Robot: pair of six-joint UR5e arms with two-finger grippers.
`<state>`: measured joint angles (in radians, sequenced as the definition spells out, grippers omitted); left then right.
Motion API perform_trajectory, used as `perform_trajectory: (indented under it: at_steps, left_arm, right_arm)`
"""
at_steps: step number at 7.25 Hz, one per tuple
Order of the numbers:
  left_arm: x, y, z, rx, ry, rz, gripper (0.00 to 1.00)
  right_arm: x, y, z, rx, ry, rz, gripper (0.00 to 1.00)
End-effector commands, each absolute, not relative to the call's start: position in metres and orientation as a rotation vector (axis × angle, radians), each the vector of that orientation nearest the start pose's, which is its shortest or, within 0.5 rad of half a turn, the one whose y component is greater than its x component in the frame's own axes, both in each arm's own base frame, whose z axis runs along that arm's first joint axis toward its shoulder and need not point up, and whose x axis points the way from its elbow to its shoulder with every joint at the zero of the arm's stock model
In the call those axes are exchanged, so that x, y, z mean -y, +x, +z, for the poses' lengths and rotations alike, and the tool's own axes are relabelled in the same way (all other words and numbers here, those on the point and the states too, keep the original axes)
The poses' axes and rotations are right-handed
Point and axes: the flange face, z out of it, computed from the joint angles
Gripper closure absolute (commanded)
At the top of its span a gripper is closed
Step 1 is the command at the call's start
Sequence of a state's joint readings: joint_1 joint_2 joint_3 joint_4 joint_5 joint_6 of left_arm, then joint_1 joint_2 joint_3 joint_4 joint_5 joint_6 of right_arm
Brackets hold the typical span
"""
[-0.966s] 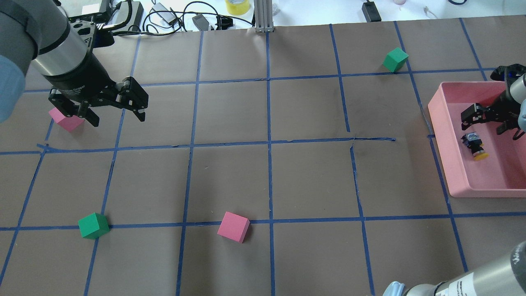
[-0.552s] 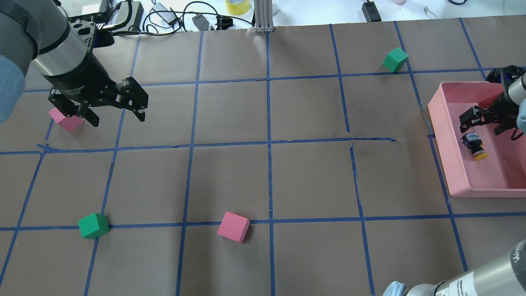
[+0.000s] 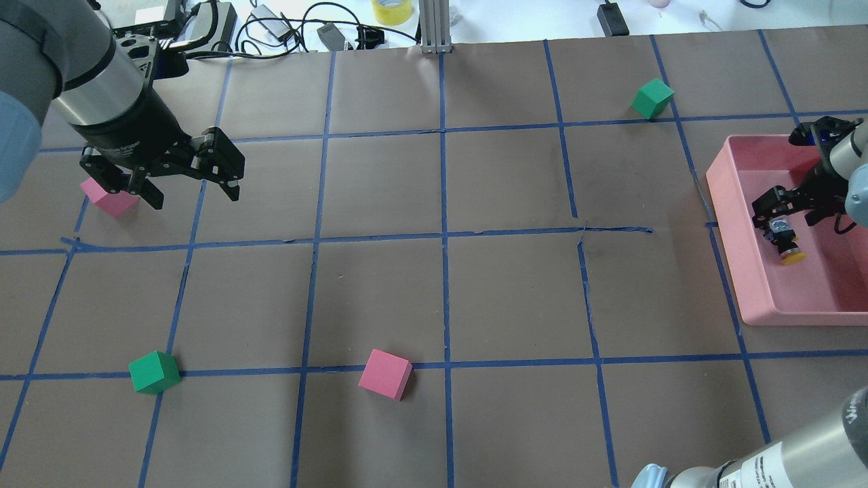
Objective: Align button upright
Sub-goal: 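Lower the right gripper and grasp the button switch in the tray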
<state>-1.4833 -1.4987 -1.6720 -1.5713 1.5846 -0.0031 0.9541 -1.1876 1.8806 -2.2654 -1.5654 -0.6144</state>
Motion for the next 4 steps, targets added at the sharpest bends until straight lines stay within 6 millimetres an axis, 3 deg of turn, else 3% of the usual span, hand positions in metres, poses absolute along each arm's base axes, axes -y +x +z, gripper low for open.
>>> perform_trajectory:
  at_steps: [1,4]
  left_arm:
    - [0.4681,-0.0914,0.4727,-3.125,-0.141,0.044,0.00]
    - [0.4673,-0.0915,0.4731,-3.125,-0.141,0.046,0.00]
  right_arm:
    - [0.5349,-0.2150,0.2021,-3.132,-0.043,0.004,0.02]
    - [0.5339,-0.2128,0.1990,-3.115,-0.055,0.006,0.01]
